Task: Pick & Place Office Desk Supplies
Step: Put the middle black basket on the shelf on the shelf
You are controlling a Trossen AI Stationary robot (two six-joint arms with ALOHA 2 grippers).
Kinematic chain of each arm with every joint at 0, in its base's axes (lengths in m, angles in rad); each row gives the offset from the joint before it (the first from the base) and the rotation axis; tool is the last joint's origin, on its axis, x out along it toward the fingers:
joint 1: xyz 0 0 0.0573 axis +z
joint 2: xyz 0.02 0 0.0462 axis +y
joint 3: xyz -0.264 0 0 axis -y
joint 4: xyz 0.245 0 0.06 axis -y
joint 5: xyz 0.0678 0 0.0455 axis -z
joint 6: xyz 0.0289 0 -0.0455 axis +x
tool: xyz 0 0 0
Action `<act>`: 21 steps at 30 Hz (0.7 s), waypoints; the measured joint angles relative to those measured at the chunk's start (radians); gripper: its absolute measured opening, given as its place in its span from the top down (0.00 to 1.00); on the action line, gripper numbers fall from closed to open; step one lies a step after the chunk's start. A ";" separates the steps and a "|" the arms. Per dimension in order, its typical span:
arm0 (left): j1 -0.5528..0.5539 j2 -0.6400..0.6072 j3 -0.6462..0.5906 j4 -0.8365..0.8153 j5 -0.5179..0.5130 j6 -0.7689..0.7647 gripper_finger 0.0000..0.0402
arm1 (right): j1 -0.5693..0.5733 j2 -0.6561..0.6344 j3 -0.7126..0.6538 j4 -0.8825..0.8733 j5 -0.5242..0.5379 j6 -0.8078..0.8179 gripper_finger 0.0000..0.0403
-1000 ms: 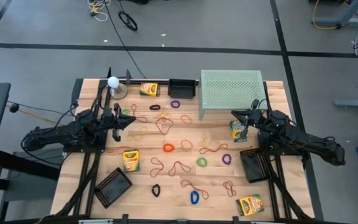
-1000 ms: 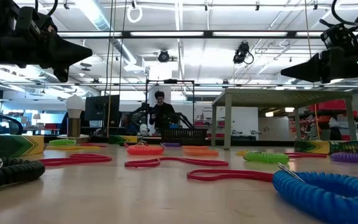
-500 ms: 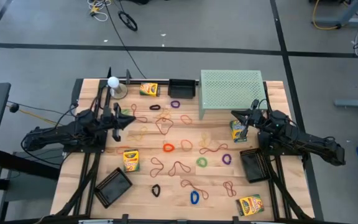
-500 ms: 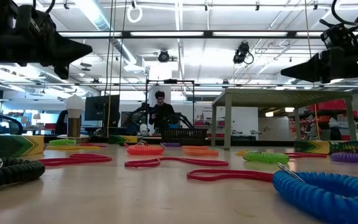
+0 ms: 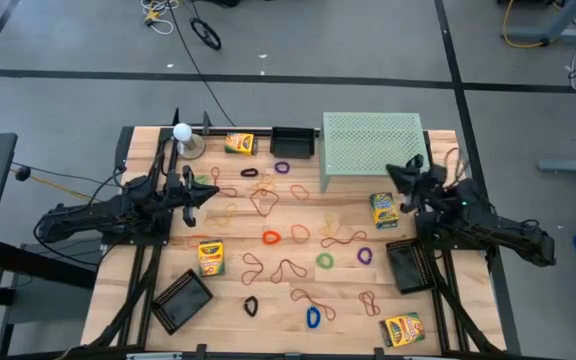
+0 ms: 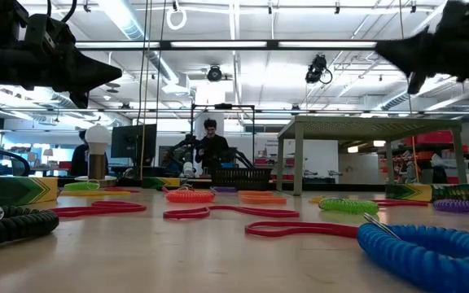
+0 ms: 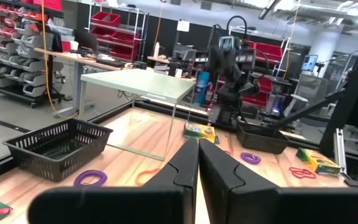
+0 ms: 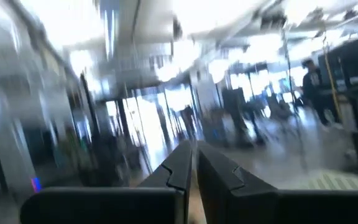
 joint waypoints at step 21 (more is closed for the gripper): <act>0.000 0.000 0.000 0.003 -0.012 0.079 0.95 | 0.299 0.616 0.728 -1.214 0.071 0.541 0.99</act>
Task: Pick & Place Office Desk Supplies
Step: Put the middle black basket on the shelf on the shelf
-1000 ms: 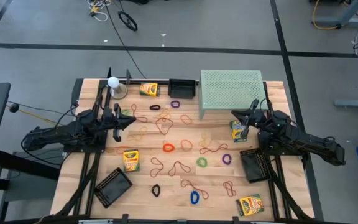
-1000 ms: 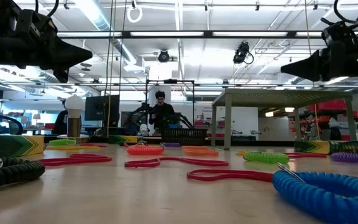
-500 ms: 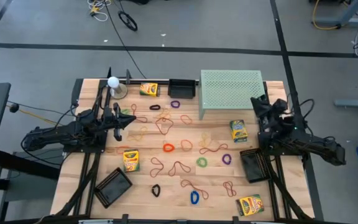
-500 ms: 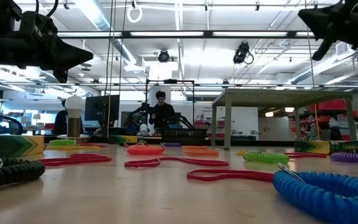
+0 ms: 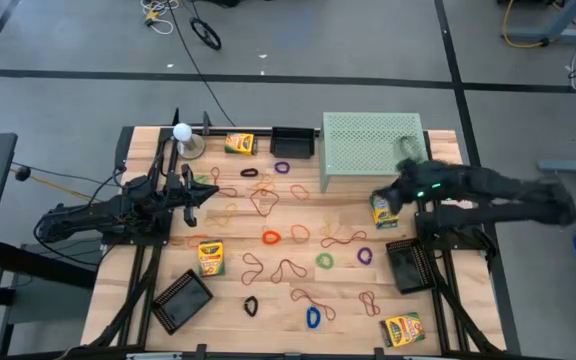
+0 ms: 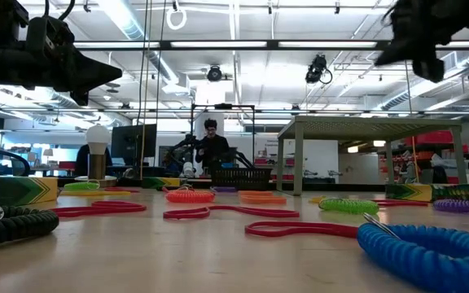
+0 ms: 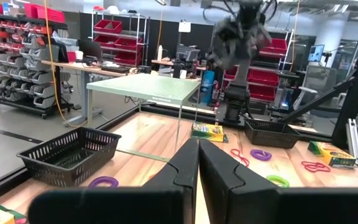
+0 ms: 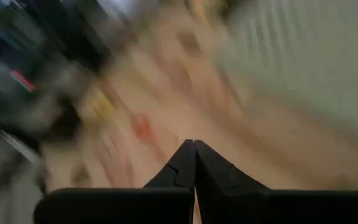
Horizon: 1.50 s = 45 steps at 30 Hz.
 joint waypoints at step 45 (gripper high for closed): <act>0.000 0.000 0.000 -0.002 -0.007 -0.009 0.95 | 0.530 0.706 0.037 -0.103 -0.142 1.012 0.92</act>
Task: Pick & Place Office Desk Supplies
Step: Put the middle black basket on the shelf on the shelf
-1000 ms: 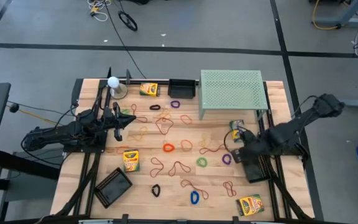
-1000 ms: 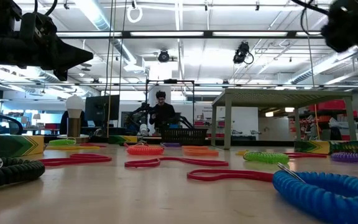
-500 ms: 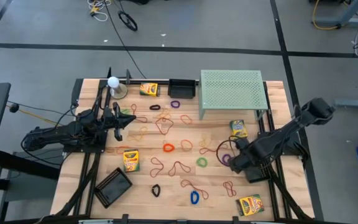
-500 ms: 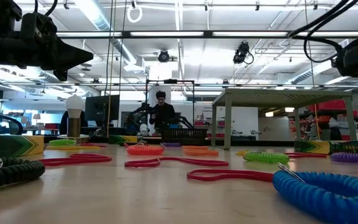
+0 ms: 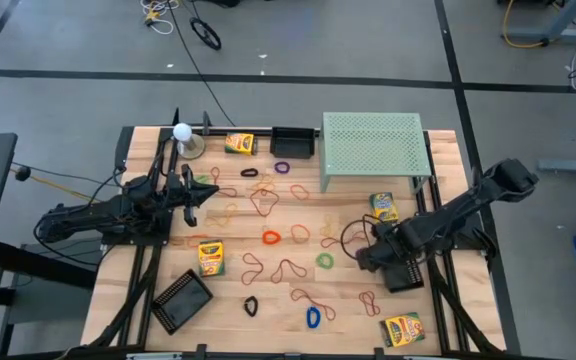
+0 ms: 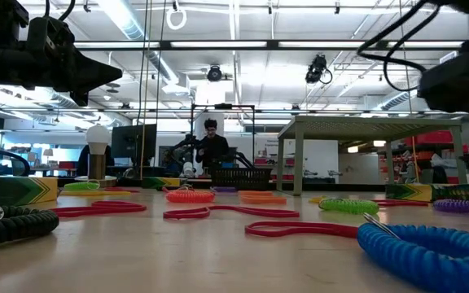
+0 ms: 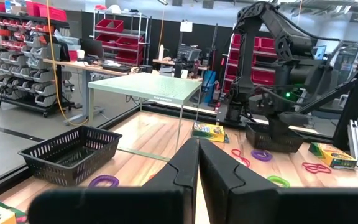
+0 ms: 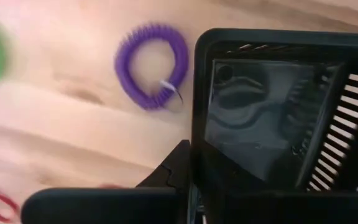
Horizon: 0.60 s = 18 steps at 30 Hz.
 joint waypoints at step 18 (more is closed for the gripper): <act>0.000 0.000 0.000 0.000 0.000 0.000 0.95 | -0.232 -0.047 0.000 0.152 0.044 -0.326 0.66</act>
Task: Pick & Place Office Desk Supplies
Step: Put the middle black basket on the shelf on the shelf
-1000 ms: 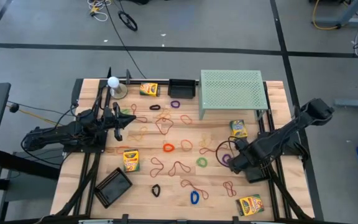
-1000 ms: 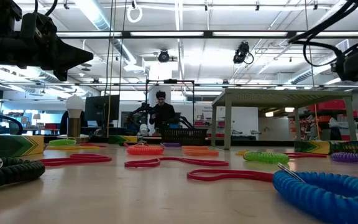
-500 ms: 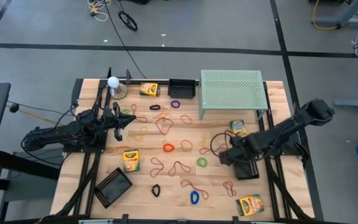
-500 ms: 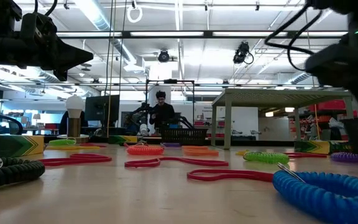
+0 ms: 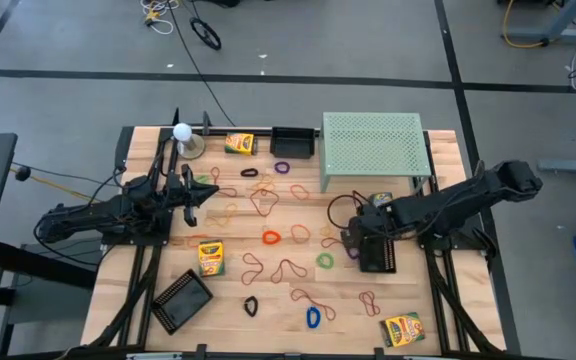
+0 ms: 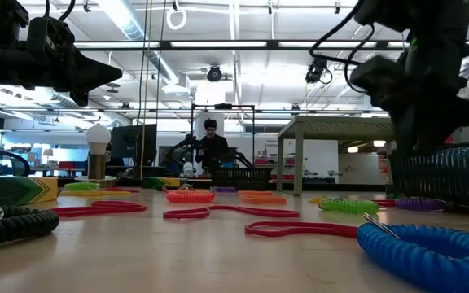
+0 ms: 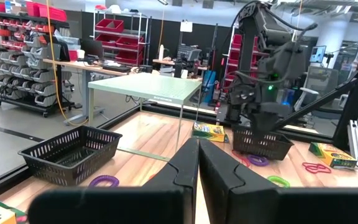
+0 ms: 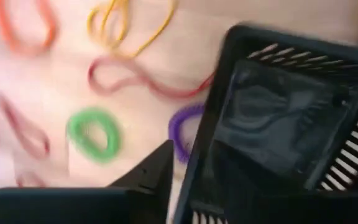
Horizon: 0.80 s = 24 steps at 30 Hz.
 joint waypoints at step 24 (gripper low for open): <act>-0.001 0.000 0.000 0.000 0.000 -0.015 0.95 | 0.457 0.058 0.037 -0.099 0.140 -0.638 0.57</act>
